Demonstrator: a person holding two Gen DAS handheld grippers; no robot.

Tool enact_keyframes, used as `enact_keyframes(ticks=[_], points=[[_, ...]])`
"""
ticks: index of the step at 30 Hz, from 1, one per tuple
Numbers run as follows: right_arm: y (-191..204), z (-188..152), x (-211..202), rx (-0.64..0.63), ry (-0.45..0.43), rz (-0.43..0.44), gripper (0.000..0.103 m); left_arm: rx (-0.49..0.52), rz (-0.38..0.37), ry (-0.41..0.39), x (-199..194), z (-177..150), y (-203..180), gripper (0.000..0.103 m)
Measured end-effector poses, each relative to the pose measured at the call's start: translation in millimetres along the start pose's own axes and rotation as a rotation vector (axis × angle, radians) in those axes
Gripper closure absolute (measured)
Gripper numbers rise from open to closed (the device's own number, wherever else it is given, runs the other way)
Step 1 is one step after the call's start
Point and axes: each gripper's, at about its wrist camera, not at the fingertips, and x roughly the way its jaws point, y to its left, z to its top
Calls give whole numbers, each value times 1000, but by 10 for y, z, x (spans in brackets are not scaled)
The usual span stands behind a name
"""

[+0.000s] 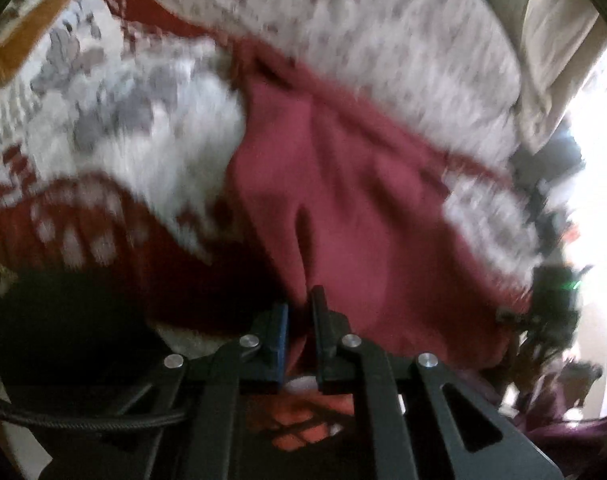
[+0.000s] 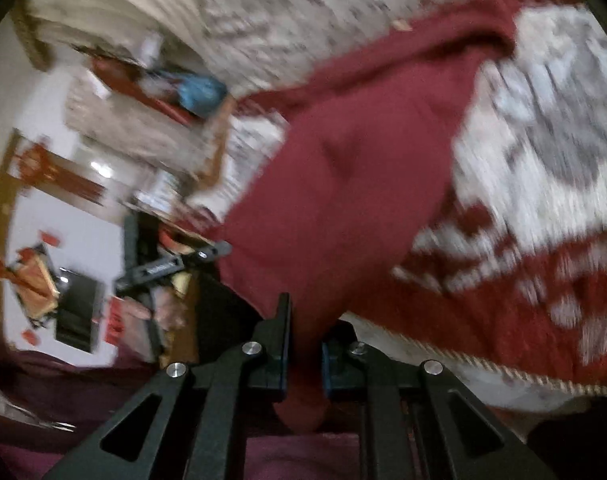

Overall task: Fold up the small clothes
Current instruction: 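Lower the folded sweatshirt onto the bed cover and open both grippers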

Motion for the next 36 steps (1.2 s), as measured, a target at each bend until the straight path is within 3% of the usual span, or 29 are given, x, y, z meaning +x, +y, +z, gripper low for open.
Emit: enact_keyframes(ticks=[5, 12, 16, 20, 25, 26, 27, 28, 29, 30, 31, 32, 34, 36], points=[[172, 392, -198, -59, -100, 40, 90, 18, -50, -139, -246, 518, -182, 94], [79, 1230, -432, -62, -285, 31, 90, 75, -51, -210, 53, 1395, -424, 94], [-281, 1725, -359, 31, -341, -7, 90, 80, 1, -207, 470, 1903, -456, 94], [-743, 2211, -165, 131, -349, -65, 90, -6, 25, -180, 998, 2376, -269, 94], [-1300, 2595, 28, 239, -344, -100, 89, -70, 17, -165, 1465, 2647, -45, 93], [-1407, 2649, 78, 270, -335, -97, 82, -72, 28, -159, 1535, 2687, -18, 90], [-1491, 2683, 100, 297, -325, -92, 62, -71, 50, -157, 1576, 2708, 4, 79], [-1555, 2706, 91, 321, -325, -95, 53, -68, 57, -157, 1588, 2722, 26, 70], [-1580, 2701, 40, 337, -344, -97, 45, -62, 38, -165, 1563, 2727, 42, 53], [-1568, 2679, -52, 333, -380, -93, 41, -56, 26, -180, 1515, 2733, 44, 35], [-1539, 2654, -130, 315, -404, -86, 39, -48, 31, -198, 1456, 2736, 37, 27], [-1481, 2620, -236, 286, -428, -90, 39, -35, 47, -223, 1386, 2737, 21, 22], [-1338, 2562, -315, 228, -435, -109, 39, 1, 68, -261, 1298, 2739, -23, 22], [-1175, 2547, -208, 156, -390, -112, 39, 21, 95, -240, 1354, 2743, -47, 22]])
